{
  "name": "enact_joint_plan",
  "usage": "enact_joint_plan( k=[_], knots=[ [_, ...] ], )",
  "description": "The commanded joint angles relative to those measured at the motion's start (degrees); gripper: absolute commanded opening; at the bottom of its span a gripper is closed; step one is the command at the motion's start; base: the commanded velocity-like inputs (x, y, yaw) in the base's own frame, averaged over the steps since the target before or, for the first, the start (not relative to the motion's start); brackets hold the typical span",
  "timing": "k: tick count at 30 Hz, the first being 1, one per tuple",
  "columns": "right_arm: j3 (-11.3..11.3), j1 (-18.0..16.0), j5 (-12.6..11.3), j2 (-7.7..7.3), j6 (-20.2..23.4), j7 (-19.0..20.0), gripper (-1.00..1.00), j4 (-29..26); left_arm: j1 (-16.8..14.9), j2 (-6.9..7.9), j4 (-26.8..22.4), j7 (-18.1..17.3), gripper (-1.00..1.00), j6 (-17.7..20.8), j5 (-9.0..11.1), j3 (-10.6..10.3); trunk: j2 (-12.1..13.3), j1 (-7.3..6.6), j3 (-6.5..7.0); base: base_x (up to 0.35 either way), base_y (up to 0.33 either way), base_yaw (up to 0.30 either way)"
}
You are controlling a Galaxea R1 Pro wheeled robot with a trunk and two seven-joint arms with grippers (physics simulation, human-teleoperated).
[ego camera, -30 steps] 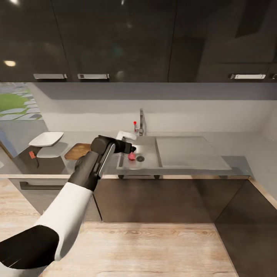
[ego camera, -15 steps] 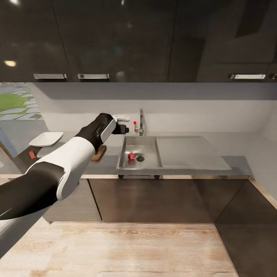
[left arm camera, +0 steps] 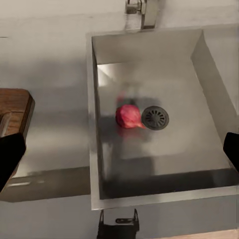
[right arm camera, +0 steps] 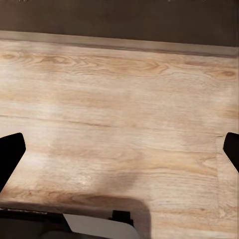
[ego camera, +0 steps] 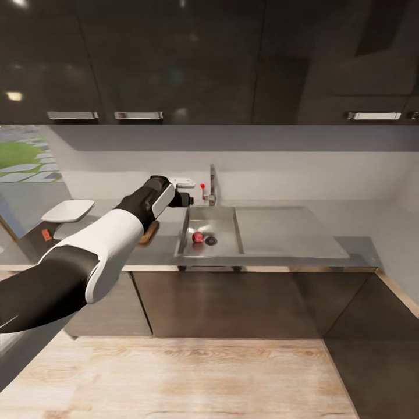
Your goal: In the kitchen, take the Vidalia onion out of the sink, dice it on the chopping board with the paring knife, put the diced onion into the bowl on the countertop, then place both the paring knife and the chopping board into the sink.
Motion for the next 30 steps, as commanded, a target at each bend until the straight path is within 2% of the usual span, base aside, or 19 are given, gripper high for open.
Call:
enact_joint_plan(
  k=[1,7,16,23,30],
  knots=[
    [-0.5,0.0,0.6,0.07,-0.1,0.4,1.0,-0.1,0.2,0.02,0.0,0.4,1.0,0.2,0.6,-0.4,-0.1,0.05,-0.1,0.15,-0.199,0.0],
    [-0.5,0.0,0.6,0.07,-0.2,0.5,1.0,-0.2,0.9,0.05,0.2,0.5,1.0,0.3,0.6,-0.4,-0.1,0.05,-0.1,0.174,-0.228,0.0],
    [-0.5,0.0,0.5,0.09,-0.2,0.5,1.0,-0.3,3.7,0.47,0.2,0.8,1.0,0.2,0.6,-0.4,-0.1,0.05,-0.1,0.217,-0.226,0.0],
    [-0.4,0.0,0.5,0.09,-0.1,0.4,1.0,-0.3,4.0,0.56,0.3,0.8,1.0,0.2,0.7,-0.3,-0.1,0.05,-0.21,0.249,0.052,0.0],
    [-0.4,0.0,0.5,0.09,0.1,0.3,1.0,-0.3,6.7,0.6,0.2,0.8,1.0,0.2,0.7,-0.3,-0.1,0.05,-0.78,0.04,0.014,0.0]
  ],
)
